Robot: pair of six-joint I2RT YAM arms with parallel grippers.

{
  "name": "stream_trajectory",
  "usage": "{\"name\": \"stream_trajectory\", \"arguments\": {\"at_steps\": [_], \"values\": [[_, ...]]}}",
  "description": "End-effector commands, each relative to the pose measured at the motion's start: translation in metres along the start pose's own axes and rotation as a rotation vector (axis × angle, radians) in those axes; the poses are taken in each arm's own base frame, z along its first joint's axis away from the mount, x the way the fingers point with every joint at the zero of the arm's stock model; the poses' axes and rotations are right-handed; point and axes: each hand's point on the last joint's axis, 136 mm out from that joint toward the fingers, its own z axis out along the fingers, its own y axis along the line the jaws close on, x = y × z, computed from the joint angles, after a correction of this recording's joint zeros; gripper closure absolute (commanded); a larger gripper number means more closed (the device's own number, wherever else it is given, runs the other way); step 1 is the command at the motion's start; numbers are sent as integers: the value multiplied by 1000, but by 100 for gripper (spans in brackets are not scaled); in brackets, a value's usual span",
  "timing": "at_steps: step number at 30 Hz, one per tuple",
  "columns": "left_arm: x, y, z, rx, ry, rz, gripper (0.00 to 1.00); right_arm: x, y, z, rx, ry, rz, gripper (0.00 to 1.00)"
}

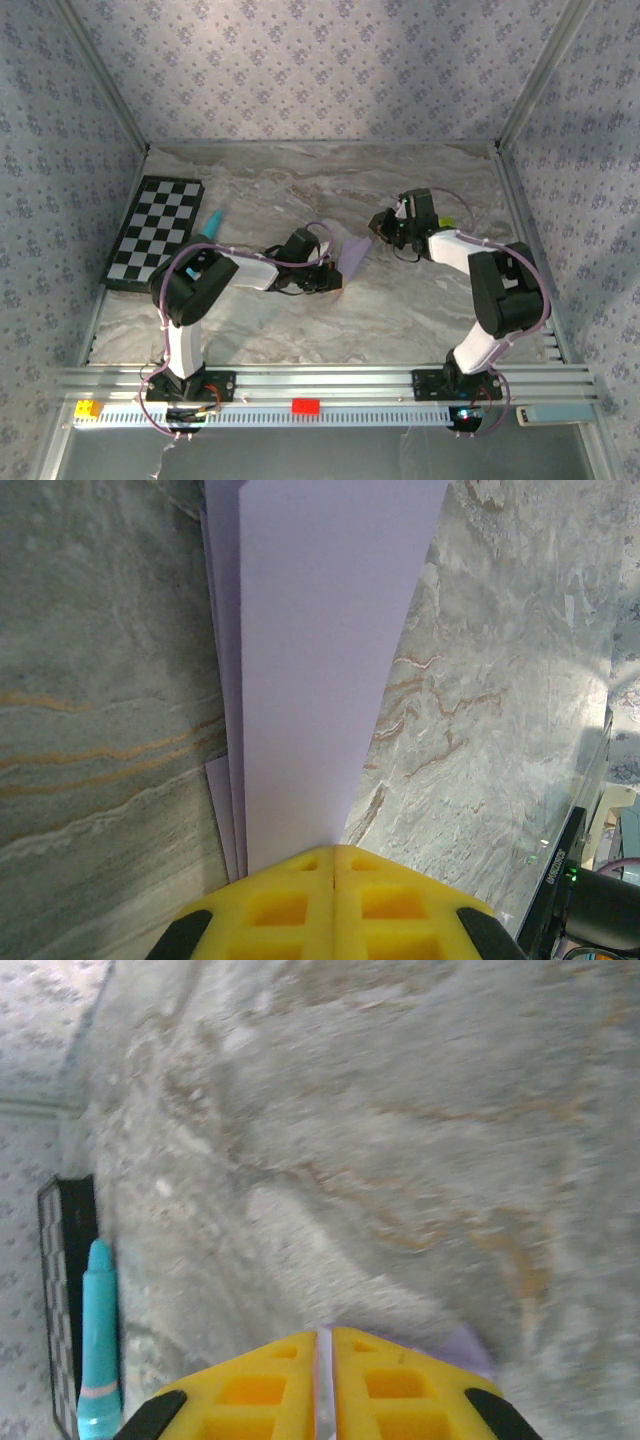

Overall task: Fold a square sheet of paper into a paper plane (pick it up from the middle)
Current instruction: Fold the wing for the fifth time at the center of the table.

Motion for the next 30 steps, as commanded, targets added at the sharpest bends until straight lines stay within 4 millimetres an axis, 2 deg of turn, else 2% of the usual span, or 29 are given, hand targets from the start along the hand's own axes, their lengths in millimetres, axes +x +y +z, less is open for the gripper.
{"name": "stream_trajectory", "arguments": {"at_steps": [1, 4, 8, 11, 20, 24, 30], "values": [[59, 53, 13, -163, 166, -107, 100, 40, 9, 2, -12, 97, -44, 89], [58, 52, 13, -163, 165, -105, 100, 72, 17, 10, -50, 152, -40, 91], [57, 52, 13, -162, 160, -105, 100, 109, 10, 18, -17, 202, -40, 94], [57, 51, 12, -162, 157, -103, 100, 126, -1, 24, 8, 229, -22, 94], [56, 45, 7, -153, 148, -94, 100, 140, -63, 29, 131, 233, 68, 96], [55, 39, 3, -136, 143, -83, 100, 138, -72, 27, 147, 224, 80, 96], [45, 11, -7, -87, 120, -37, 100, 138, -70, 26, 142, 235, 65, 96]]}}
